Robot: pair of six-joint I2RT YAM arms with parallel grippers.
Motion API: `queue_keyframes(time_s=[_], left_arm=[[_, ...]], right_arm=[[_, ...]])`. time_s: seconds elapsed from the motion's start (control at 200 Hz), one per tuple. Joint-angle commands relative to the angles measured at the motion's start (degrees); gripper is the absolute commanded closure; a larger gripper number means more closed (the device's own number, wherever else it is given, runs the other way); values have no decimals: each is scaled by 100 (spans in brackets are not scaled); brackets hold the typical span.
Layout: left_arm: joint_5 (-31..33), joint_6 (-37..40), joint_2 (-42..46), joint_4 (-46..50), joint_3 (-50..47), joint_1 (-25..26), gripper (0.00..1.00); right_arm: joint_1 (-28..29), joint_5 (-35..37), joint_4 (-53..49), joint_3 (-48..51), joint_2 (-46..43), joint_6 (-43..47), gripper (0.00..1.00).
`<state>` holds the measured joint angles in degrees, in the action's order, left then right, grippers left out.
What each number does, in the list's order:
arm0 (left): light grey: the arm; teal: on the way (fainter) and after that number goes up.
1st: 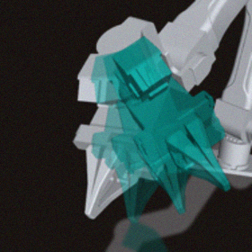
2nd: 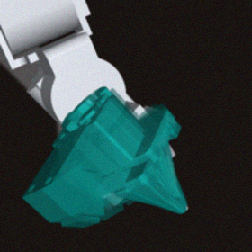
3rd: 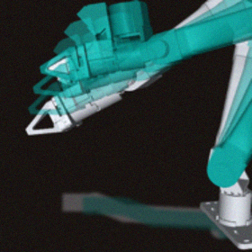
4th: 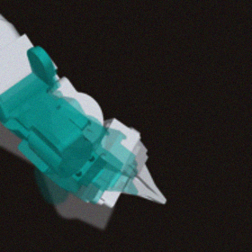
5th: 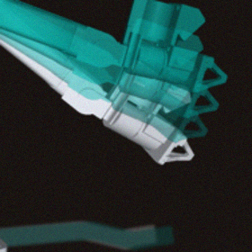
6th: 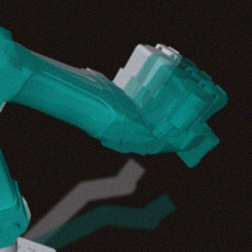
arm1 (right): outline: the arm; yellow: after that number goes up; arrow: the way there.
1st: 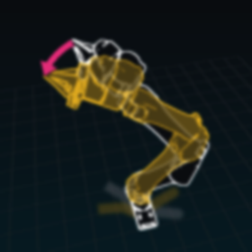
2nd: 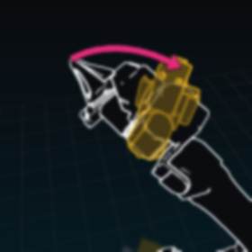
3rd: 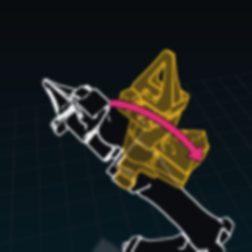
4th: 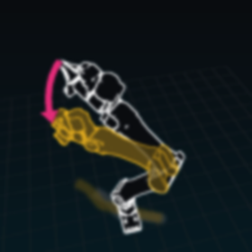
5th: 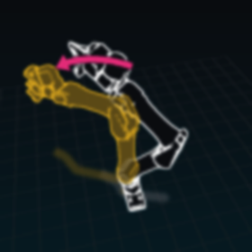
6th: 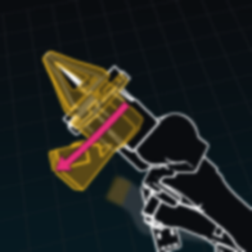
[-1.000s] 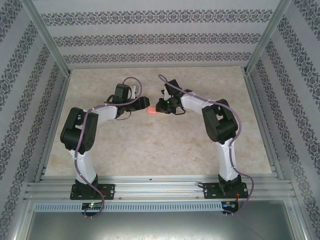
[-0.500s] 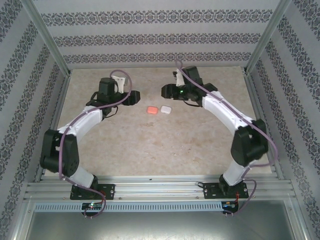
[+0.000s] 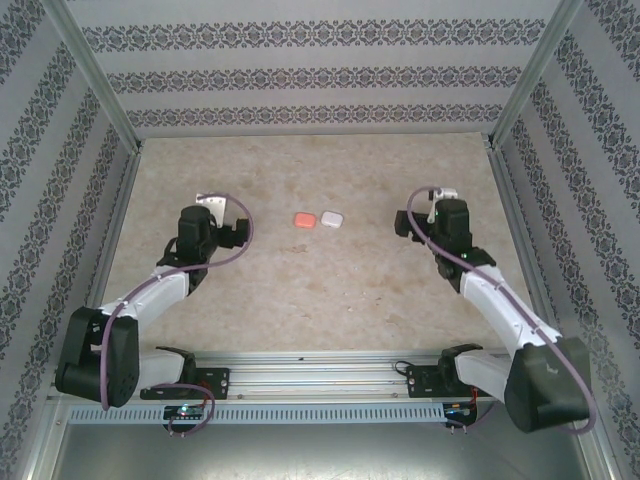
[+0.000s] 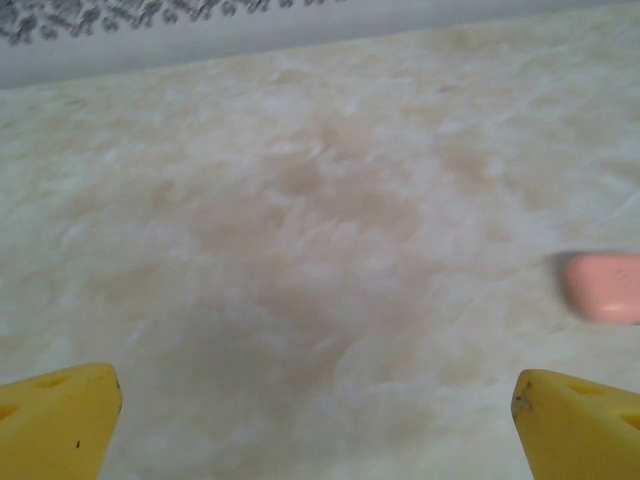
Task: Insert the wireless bluetooth earbuds into the charging case
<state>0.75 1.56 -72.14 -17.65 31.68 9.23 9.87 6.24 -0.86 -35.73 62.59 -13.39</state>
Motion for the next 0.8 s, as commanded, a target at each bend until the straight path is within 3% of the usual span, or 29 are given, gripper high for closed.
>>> queue_keyframes(time_s=[0.0, 0.175, 0.395, 0.545, 0.669, 0.794], left_arm=[[573, 307, 38, -942, -227, -69, 0], [930, 391, -206, -1455, -675, -89, 0], [569, 321, -736, -3167, -1286, -261, 0], [470, 242, -1320, -4003, -1424, -434, 0], [471, 228, -2096, -5483, -1735, -504, 0], [434, 114, -1893, -4805, -1563, -562, 0]], right_arm=[[-99, 813, 936, 478, -382, 495, 2], [-448, 758, 1600, 1220, -476, 652, 2], [-794, 620, 3449, 2190, -102, 702, 2], [-923, 429, 4305, 2326, 259, 828, 2], [-974, 192, 4997, 2288, 740, 855, 2], [-987, -107, 5485, 2084, 1362, 970, 2]])
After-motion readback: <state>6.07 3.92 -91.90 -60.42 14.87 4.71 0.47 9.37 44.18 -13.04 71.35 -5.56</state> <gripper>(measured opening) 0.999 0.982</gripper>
